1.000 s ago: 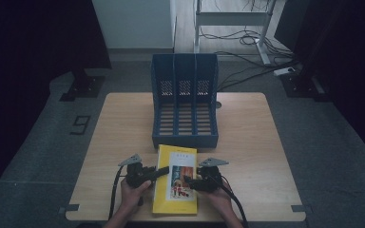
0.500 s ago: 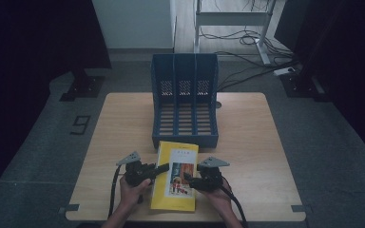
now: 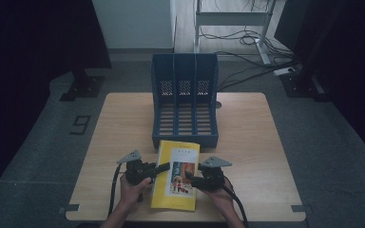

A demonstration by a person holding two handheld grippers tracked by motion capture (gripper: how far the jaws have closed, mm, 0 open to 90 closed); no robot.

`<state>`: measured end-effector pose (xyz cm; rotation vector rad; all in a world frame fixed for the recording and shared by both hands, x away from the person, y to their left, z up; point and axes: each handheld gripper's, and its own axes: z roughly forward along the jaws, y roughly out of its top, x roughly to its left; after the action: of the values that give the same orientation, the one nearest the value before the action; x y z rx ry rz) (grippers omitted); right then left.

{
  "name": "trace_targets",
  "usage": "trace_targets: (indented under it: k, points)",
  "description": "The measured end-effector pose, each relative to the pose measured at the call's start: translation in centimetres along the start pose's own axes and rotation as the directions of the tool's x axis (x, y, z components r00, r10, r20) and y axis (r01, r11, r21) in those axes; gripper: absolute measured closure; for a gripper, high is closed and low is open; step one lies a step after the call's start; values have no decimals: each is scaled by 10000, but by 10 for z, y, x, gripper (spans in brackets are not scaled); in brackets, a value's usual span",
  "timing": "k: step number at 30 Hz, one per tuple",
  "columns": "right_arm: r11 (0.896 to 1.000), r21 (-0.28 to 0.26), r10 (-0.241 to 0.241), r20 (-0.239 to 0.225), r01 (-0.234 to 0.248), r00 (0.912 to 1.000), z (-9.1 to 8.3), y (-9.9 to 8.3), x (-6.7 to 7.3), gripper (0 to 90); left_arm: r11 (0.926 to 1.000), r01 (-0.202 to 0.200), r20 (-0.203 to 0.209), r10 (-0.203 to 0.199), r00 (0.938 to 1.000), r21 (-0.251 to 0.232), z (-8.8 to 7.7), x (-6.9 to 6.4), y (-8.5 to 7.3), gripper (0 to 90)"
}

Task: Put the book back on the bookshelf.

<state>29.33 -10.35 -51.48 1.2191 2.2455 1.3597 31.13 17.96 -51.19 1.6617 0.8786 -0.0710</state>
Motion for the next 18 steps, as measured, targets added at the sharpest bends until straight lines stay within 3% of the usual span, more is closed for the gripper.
trace_targets:
  k: [7, 13, 18]
  points:
    - [10000, 38, -47, -86, 48, 10000, 4, -3, -3, 383, 9994, -100, 103, 103, 9999, -334, -1, -1, -5, 742]
    - [10000, -10, -45, -333, 45, 9994, 6, -4, -6, 304, 9990, -299, 296, 309, 9991, -336, 0, -3, -7, 741]
    - [10000, 23, -22, -400, 23, 9992, 6, -4, -5, 305, 9991, -358, 301, 365, 9989, -242, -1, -1, -6, 738]
